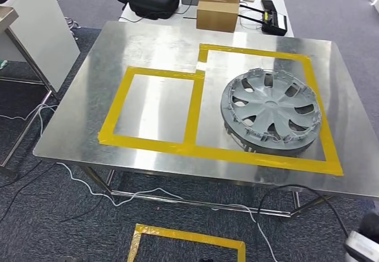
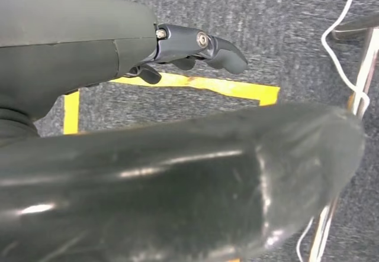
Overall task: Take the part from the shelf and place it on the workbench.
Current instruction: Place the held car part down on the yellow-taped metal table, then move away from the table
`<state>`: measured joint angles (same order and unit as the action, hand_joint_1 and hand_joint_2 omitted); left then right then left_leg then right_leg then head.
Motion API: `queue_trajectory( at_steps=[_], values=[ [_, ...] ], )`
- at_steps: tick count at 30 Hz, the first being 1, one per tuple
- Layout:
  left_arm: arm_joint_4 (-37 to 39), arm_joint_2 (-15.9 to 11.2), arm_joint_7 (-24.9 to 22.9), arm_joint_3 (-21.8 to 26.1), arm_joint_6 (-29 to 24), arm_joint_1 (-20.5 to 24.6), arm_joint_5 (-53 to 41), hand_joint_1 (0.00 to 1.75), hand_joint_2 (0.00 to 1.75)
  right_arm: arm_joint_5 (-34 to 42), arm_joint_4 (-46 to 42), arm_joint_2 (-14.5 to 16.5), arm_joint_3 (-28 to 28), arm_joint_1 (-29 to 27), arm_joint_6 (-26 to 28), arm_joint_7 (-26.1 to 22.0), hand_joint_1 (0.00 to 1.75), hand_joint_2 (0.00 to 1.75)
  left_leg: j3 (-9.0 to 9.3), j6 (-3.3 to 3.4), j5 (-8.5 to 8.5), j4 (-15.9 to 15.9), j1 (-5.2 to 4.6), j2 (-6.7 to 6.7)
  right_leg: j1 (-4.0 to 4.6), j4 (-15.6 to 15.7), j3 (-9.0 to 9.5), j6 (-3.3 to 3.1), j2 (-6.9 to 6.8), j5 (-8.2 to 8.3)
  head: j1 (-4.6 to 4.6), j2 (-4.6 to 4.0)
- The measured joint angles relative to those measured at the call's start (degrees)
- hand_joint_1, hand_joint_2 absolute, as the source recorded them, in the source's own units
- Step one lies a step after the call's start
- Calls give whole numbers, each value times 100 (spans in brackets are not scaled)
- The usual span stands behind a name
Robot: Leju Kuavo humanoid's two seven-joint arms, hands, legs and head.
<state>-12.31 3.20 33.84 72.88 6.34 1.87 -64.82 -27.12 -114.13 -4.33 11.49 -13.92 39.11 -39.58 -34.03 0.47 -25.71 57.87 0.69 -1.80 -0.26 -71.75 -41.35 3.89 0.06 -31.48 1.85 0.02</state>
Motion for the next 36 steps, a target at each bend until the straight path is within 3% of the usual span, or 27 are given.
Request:
queue_trajectory(
  at_steps=[3, 4, 8, 10, 12, 13, 14, 15, 17, 19, 22, 23, 24, 25, 27, 28, 29, 30, 32, 34, 36],
  values=[
    [0, 3, 32, 67, -12, 47, 19, 0, 0, -87, -583, 21, 317, -446, -73, -17, 0, 0, 87, -59, -63, 2, -39, 71, 12, 1094, 605, -65, -4, 483, 0, -1],
    [0, 2, 49, 88, -15, 64, 34, 0, 0, -96, -737, 56, 426, -557, -138, -18, 0, 0, 109, -85, -78, -1, -48, 83, 20, 1258, 706, -87, -4, 536, 0, -1],
    [0, 7, 132, 216, -25, 68, 168, 0, 0, 114, -1131, 454, 976, -1035, -718, -18, 0, 0, 129, -203, -147, 28, -37, 87, 23, 1316, 745, -216, -18, 618, -7, -1],
    [0, 26, 138, 291, -42, 56, 227, 0, 0, 196, -1192, 785, 1342, -1193, -1131, -18, 0, 0, -20, -255, -483, 421, -31, 95, -1, 1335, 731, -263, -31, 663, -33, -1],
    [0, 54, 122, 361, -71, 48, 256, 0, 0, 146, -1122, 1159, 1779, -1247, -1528, -18, 0, 0, -290, -287, -906, 1130, -26, 99, -2, 1336, 691, -285, -35, 686, -53, -2],
    [0, 67, 105, 394, -90, 42, 262, 0, 0, 65, -1040, 1351, 2028, -1240, -1696, -18, 0, 0, -378, -296, -1016, 1394, -25, 100, -3, 1336, 665, -289, -36, 702, -56, -2],
    [0, 79, 86, 424, -108, 37, 263, 0, 0, -50, -924, 1512, 2271, -1216, -1810, -18, 0, 0, -364, -297, -1001, 1446, -25, 100, -5, 1335, 641, -286, -35, 722, -59, -2],
    [0, 88, 65, 449, -123, 34, 264, 0, 0, -190, -770, 1646, 2507, -1170, -1915, -14, 0, 0, -250, -294, -893, 1294, -24, 101, -9, 1335, 617, -276, -33, 745, -62, -2],
    [0, 108, 25, 486, -149, 38, 274, 0, 0, -564, -235, 1847, 3041, -962, -2181, 5, 0, 0, 215, -287, -573, 516, -21, 102, -13, 1326, 572, -229, -21, 797, -73, -2],
    [0, 130, 2, 520, -160, 58, 301, 0, 0, -1006, 443, 1986, 3652, -674, -2455, 16, 0, 0, 523, -236, -388, -58, -31, 82, -2, 1315, 540, -164, -11, 848, -76, -2],
    [0, 159, -15, 574, -160, 41, 334, 0, 0, -1397, 1256, 2136, 4403, -368, -2585, 18, 0, 0, 515, -96, -274, -149, -62, 71, -19, 1374, 535, -63, -7, 957, -65, -2],
    [-1, 163, -26, 587, -160, 32, 338, 0, 0, -1557, 1510, 2167, 4616, -250, -2626, 52, 0, 0, 486, -52, -226, -157, -56, 87, -26, 1354, 507, -35, 2, 919, -60, -2],
    [-1, 167, -37, 600, -160, 31, 340, 0, 0, -1794, 1801, 2190, 4857, -102, -2669, 103, 0, 0, 443, -14, -173, -166, -46, 105, -30, 1241, 447, -7, 11, 787, -43, -2],
    [-2, 171, -48, 612, -160, 36, 341, 0, 0, -2113, 2138, 2203, 5136, 73, -2689, 177, 0, 0, 385, 16, -119, -173, -37, 123, -34, 995, 353, 18, 17, 552, -23, -2],
    [-2, 173, -67, 634, -156, 43, 342, 0, 0, -2864, 2906, 2214, 5731, 402, -2600, 347, 0, 0, 254, 45, -19, -171, -46, 137, -41, 258, 153, 57, 16, -2, 9, -2],
    [-2, 178, -81, 647, -154, 42, 342, 0, 0, -3275, 3324, 2210, 6011, 531, -2511, 486, 0, 0, 186, 48, 32, -168, -52, 139, -41, -58, 108, 64, 16, -169, 12, -2],
    [-2, 182, -100, 661, -151, 38, 339, 0, 0, -3676, 3734, 2203, 6258, 635, -2432, 661, 0, 0, 121, 45, 81, -165, -57, 138, -40, -197, 154, 62, 16, -207, 14, -2],
    [-2, 187, -124, 675, -147, 33, 333, 0, 0, -4054, 4131, 2194, 6472, 721, -2383, 870, 0, 0, 63, 37, 128, -162, -60, 136, -38, -129, 305, 53, 17, -138, 16, -2],
    [-2, 196, -188, 706, -133, 31, 315, 0, 0, -4737, 4915, 2145, 6830, 879, -2457, 1402, 0, 0, -27, 1, 216, -157, -62, 134, -36, 567, 896, 17, 19, 104, 20, -2],
    [-2, 197, -260, 727, -102, 38, 284, 0, 0, -5148, 5739, 2041, 7113, 1044, -2754, 2188, 0, 0, -78, -64, 303, -153, -69, 137, -17, 1331, 1418, -30, 32, 168, 21, -2],
    [-2, 186, -322, 734, -46, 47, 246, 0, 0, -5271, 6528, 1934, 7330, 1170, -3034, 3013, 0, 0, -95, -141, 394, -163, -64, 140, 20, 1573, 1528, -93, 45, 147, 23, -2]
  ],
)
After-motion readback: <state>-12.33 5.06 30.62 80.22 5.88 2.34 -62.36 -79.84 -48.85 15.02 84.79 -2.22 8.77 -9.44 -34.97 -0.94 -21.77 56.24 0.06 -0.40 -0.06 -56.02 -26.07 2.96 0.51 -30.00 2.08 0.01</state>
